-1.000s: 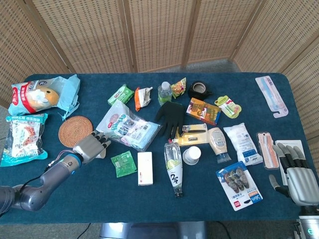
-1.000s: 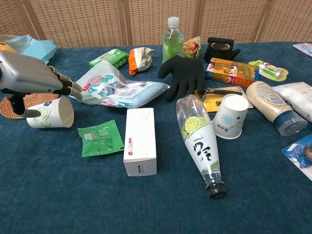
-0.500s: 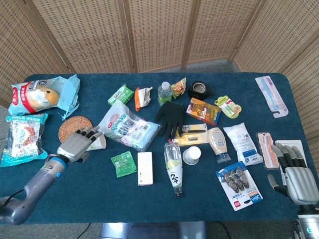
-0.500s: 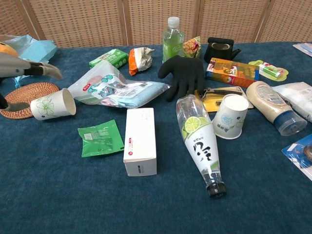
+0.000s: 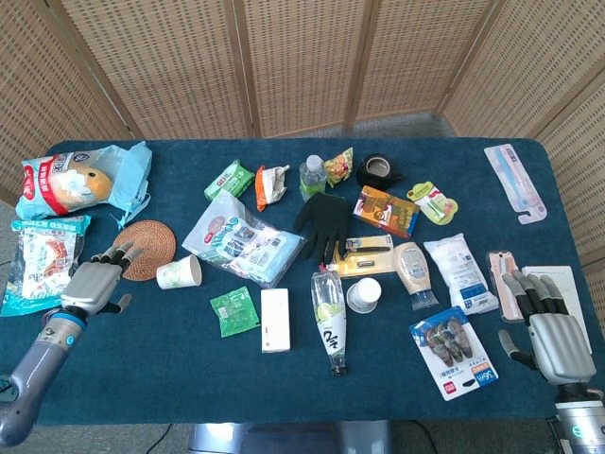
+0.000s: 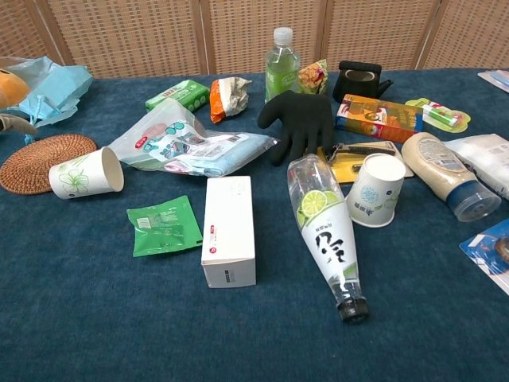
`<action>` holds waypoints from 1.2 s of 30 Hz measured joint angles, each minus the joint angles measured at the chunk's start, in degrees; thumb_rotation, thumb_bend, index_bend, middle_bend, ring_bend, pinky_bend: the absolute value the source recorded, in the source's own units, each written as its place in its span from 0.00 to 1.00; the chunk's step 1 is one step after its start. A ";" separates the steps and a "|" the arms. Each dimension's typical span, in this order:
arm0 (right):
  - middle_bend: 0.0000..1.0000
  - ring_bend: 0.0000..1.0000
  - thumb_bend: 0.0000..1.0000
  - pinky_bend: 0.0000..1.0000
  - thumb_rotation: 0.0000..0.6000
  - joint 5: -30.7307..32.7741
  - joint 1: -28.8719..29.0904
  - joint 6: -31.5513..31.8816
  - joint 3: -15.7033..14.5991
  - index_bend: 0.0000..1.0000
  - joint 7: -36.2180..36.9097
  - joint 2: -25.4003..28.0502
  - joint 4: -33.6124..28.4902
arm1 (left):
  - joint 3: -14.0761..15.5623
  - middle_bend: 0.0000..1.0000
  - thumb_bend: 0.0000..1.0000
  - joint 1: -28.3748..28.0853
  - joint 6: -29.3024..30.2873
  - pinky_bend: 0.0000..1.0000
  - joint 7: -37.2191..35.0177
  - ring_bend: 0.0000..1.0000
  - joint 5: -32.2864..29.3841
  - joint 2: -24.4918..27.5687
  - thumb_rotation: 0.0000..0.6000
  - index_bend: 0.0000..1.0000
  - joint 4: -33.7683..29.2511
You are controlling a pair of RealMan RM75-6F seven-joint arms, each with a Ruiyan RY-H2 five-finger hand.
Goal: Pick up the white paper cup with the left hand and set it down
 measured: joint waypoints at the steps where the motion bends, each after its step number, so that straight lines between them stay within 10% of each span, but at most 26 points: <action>1: 0.00 0.00 0.42 0.00 1.00 -0.01 -0.05 0.08 -0.02 0.00 0.01 0.01 -0.02 | -0.23 0.00 0.44 0.07 -0.21 0.20 0.29 0.01 -0.10 -0.32 1.00 0.00 0.16; 25: 0.00 0.00 0.42 0.00 1.00 -0.01 -1.24 1.48 -0.49 0.00 1.97 0.44 0.58 | -5.98 0.02 0.44 -1.33 -6.22 0.25 3.35 0.10 -2.93 -7.31 1.00 0.08 3.67; 36: 0.00 0.00 0.42 0.00 1.00 0.27 -1.73 1.89 -0.52 0.00 3.35 0.58 0.98 | -7.18 0.14 0.48 -1.37 -6.08 0.36 4.10 0.23 -3.35 -9.83 1.00 0.32 4.64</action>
